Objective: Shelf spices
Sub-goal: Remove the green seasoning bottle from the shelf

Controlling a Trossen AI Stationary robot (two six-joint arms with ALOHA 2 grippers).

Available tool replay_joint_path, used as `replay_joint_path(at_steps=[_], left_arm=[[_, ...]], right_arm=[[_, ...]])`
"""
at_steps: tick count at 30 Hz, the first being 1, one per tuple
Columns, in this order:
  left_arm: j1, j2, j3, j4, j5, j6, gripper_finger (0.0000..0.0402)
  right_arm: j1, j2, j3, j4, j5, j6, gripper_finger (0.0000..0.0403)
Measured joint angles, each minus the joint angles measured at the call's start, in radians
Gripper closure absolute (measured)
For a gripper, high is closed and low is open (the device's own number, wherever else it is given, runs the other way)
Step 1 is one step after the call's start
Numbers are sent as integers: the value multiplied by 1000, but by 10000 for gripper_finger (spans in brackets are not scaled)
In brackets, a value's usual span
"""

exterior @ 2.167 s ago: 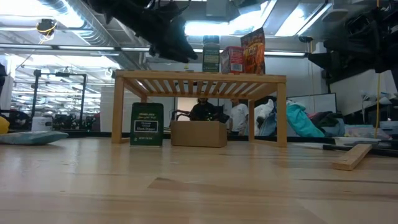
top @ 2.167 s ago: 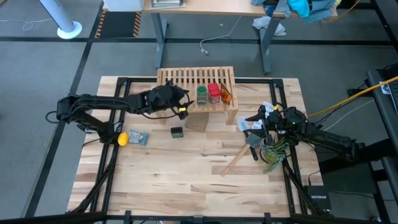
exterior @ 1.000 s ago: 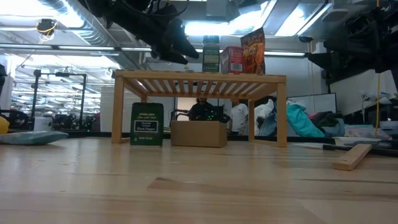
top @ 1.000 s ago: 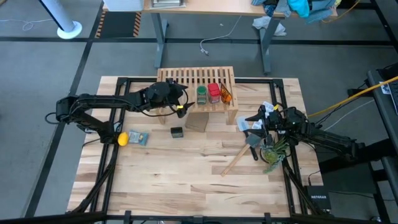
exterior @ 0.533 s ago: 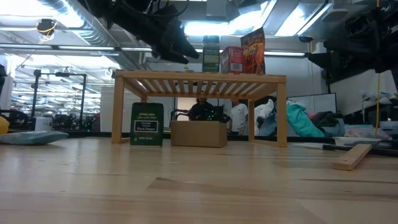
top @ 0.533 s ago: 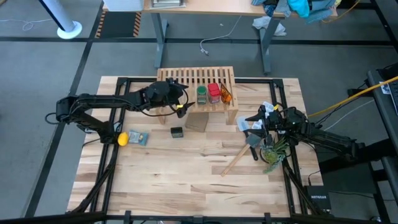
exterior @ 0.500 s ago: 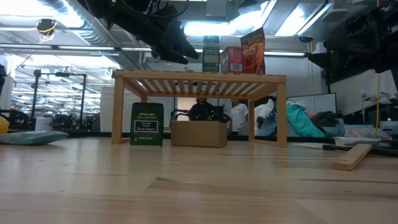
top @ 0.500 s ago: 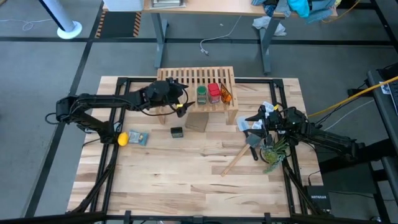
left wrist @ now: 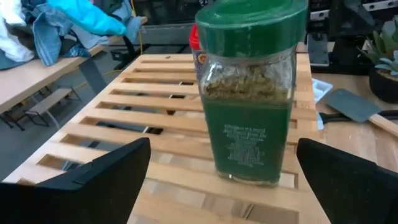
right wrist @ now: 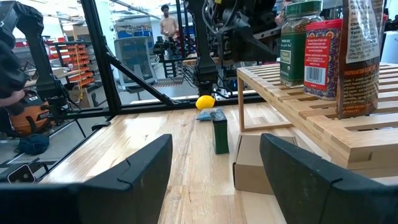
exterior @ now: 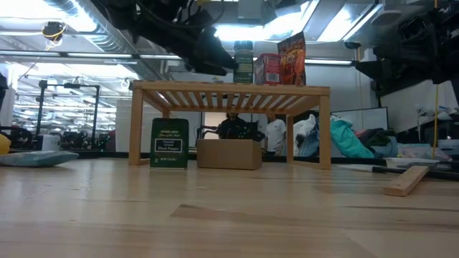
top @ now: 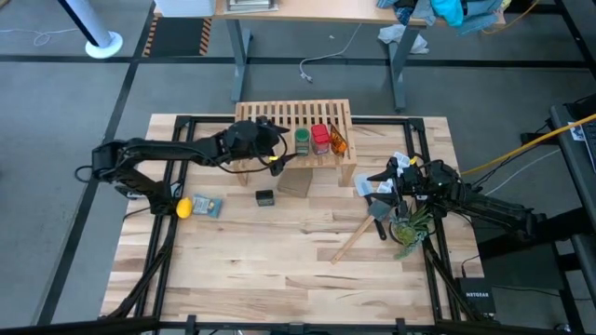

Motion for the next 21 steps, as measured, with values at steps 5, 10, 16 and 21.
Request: replay_joint_path(at_steps=[5,10,16,21], left_arm=[[8,28,0,67,42,17,4],[9,46,0,74,55,9,4],[8,71,0,128,58,17,4],[9,79,0,131,58,16,4]], right_arm=[[0,0,0,0,0,0,152],[0,0,0,0,0,0,152],[0,0,0,0,0,0,152],[0,0,0,0,0,0,152]])
